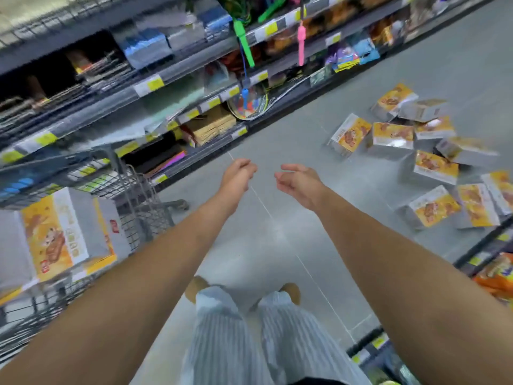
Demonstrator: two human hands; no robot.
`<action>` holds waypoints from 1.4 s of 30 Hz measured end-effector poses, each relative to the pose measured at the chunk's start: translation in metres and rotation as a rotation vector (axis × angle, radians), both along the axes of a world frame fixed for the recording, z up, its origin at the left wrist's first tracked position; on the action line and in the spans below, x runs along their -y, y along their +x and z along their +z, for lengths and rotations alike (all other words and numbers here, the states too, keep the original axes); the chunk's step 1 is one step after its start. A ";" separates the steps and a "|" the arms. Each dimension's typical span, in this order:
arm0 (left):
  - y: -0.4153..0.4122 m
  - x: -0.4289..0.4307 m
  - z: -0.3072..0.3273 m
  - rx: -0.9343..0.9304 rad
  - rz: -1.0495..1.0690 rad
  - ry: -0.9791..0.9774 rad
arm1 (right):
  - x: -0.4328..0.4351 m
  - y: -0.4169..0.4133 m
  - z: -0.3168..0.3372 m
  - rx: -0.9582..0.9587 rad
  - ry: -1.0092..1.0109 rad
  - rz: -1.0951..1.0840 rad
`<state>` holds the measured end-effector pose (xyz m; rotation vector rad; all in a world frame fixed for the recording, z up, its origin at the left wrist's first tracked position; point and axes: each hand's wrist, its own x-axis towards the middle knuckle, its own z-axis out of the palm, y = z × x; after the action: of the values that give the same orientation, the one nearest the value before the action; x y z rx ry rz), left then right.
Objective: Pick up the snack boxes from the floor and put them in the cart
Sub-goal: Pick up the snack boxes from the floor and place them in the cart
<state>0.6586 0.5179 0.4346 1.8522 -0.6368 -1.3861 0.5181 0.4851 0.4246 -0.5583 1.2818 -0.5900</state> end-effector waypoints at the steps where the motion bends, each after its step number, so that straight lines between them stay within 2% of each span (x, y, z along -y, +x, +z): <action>1: -0.022 0.006 0.001 0.000 -0.029 -0.005 | 0.003 -0.022 0.001 -0.009 0.002 -0.024; 12: -0.210 0.071 -0.006 -0.008 -0.344 0.006 | 0.028 -0.221 -0.009 -0.050 0.030 -0.317; 23: -0.409 0.209 -0.029 -0.041 -0.710 0.059 | 0.091 -0.413 -0.036 -0.148 0.133 -0.638; 31: -0.547 0.290 -0.048 0.024 -0.965 0.152 | 0.133 -0.537 -0.061 -0.165 0.257 -0.895; 38: -0.641 0.309 -0.063 0.043 -1.077 0.221 | 0.142 -0.616 -0.084 -0.182 0.323 -0.961; 42: -0.695 0.324 -0.079 0.055 -1.078 0.252 | 0.153 -0.666 -0.102 -0.210 0.376 -0.913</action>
<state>-0.0362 0.1943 0.3555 1.7727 -1.7104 -2.1373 -0.1477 0.3316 0.3229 0.3293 1.7874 -1.0169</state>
